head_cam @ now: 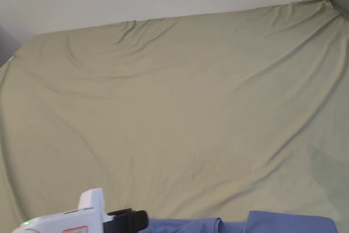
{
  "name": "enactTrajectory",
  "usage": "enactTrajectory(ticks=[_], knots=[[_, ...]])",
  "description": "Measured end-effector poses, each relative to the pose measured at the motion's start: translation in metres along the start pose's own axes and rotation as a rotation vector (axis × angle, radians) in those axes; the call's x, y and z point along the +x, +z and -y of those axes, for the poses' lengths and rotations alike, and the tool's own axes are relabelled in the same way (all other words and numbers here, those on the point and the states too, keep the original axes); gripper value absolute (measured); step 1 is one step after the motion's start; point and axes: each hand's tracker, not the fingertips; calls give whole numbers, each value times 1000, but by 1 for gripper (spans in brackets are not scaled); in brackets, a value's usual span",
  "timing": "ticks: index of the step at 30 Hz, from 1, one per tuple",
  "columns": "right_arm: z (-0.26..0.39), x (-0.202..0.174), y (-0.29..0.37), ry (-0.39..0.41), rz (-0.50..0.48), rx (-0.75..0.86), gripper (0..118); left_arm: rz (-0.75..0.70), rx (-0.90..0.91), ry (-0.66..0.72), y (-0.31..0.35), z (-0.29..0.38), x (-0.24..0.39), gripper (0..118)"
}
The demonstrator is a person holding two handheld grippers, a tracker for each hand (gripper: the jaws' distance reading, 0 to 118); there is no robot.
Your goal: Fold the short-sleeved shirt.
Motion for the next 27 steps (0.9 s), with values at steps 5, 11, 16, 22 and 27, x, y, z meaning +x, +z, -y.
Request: enactTrajectory(ticks=[5, 11, 16, 22, 27], knots=[[-5, -9, 1, -6, 1, 16, 0, 143, -78, 184, 2, 12, -75, 25], [-4, -5, 0, 2, 16, 5, 0, 152, -237, 163, -41, 34, -79, 87], [-6, -1, 1, 1, 26, 3, 0, 88, -203, 169, -69, 30, -82, 11], [-8, 6, 2, -5, 21, 11, 0, 83, -162, 113, -23, 32, -55, 10], [-5, 7, 9, -17, 10, 20, 0, 147, -141, 65, -13, 38, 76, 10]])
